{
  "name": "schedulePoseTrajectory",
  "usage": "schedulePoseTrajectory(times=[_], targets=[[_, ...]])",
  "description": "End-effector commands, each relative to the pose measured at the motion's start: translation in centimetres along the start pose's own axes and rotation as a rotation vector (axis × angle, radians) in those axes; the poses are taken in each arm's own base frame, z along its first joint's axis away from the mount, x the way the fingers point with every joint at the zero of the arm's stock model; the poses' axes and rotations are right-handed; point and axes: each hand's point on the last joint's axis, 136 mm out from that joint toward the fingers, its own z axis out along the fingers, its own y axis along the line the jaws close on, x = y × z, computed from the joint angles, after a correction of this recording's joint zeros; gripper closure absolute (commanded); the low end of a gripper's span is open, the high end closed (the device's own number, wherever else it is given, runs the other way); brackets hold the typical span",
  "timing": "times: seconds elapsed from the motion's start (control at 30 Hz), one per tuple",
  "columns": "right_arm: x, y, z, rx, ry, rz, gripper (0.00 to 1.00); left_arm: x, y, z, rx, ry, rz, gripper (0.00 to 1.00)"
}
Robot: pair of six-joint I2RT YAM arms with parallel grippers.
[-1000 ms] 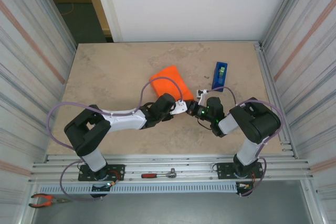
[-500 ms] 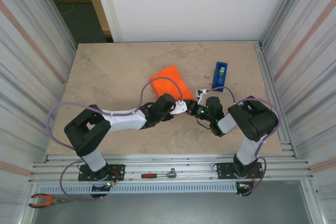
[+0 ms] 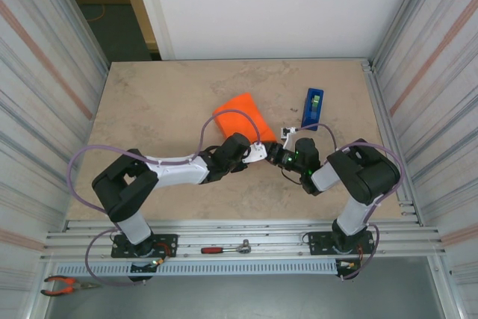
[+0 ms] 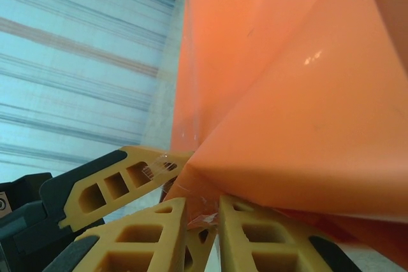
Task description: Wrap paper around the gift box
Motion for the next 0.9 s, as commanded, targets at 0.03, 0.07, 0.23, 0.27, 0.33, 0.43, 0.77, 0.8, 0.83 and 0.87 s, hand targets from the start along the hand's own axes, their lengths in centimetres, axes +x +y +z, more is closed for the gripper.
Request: schedulePoseTrajectory(times=[0.03,0.07,0.23,0.27,0.33,0.43,0.77,0.8,0.83,0.87], targets=[[-0.23,0.03,-0.61,0.009,-0.008,0.007,0.79,2.68,-5.33,0.84,0.186,0.080,0.058,0.71],[-0.24,0.02,-0.63,0.011,-0.008,0.006,0.79,2.64,-5.29,0.86,0.184,0.079,0.057,0.71],[-0.21,-0.15,-0.77,0.018,-0.008,0.009,0.78,2.65,-5.29,0.87,0.184,0.080,0.057,0.72],[-0.18,-0.14,-0.76,0.018,-0.007,0.010,0.77,2.64,-5.29,0.88,0.184,0.079,0.057,0.71],[-0.09,-0.27,-0.80,0.023,-0.004,0.013,0.76,2.60,-5.29,0.86,0.185,0.079,0.057,0.72],[0.00,-0.39,-0.83,0.027,-0.002,0.016,0.75,2.66,-5.30,0.90,0.185,0.081,0.057,0.72],[-0.02,-0.52,-1.03,0.036,-0.006,0.022,0.73,2.68,-5.32,0.90,0.185,0.082,0.057,0.72],[0.00,-0.52,-1.06,0.037,-0.005,0.023,0.72,2.61,-5.31,0.91,0.185,0.081,0.058,0.73],[-0.03,-0.49,-1.06,0.038,-0.006,0.022,0.72,2.60,-5.26,0.90,0.183,0.081,0.058,0.73],[0.02,-0.53,-1.08,0.040,-0.004,0.023,0.71,2.64,-5.33,0.91,0.186,0.082,0.058,0.73]])
